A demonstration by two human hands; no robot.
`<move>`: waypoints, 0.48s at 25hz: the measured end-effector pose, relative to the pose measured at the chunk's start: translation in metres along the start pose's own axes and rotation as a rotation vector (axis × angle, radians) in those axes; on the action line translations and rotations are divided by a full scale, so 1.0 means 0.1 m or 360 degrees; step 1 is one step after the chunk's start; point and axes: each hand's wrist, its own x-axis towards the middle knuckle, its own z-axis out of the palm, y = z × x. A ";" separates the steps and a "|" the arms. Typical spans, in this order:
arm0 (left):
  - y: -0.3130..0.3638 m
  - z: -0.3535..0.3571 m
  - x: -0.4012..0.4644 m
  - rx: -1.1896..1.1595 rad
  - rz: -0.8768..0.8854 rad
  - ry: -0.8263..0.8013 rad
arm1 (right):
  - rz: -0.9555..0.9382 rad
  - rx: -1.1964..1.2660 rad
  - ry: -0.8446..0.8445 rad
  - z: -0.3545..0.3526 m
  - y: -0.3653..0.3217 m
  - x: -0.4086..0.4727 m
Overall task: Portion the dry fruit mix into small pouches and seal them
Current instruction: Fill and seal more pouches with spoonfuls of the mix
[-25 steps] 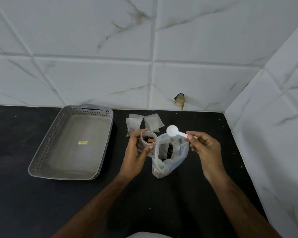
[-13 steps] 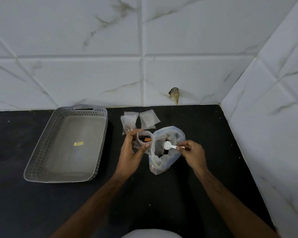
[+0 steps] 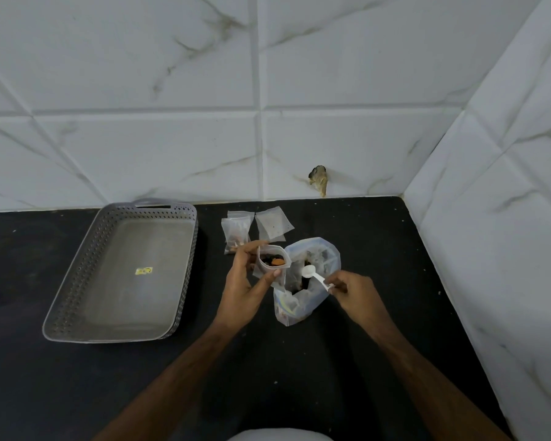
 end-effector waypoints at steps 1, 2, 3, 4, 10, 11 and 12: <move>0.00 0.00 0.00 -0.0002 -0.0006 -0.0004 | -0.0042 -0.0188 0.0013 0.00 -0.03 -0.02; 0.00 -0.01 0.01 -0.0001 -0.0018 -0.0011 | -0.0101 -0.0385 0.0075 -0.03 -0.08 -0.04; -0.01 -0.01 0.01 -0.0003 -0.0029 -0.0017 | -0.0176 -0.0501 0.0157 -0.07 -0.16 -0.06; -0.01 -0.01 0.01 -0.0010 -0.0034 -0.0026 | -0.0271 -0.0457 0.0232 -0.12 -0.27 -0.10; 0.08 -0.02 0.06 -0.0040 0.0074 -0.0115 | -0.1179 0.0178 0.0179 -0.46 -0.99 -0.26; 0.11 -0.03 0.08 -0.0039 0.0118 -0.0123 | -0.1234 -0.0002 0.0204 -0.48 -1.03 -0.25; 0.12 -0.05 0.09 -0.0039 0.0150 -0.0133 | -0.1249 -0.0135 0.0235 -0.49 -1.04 -0.22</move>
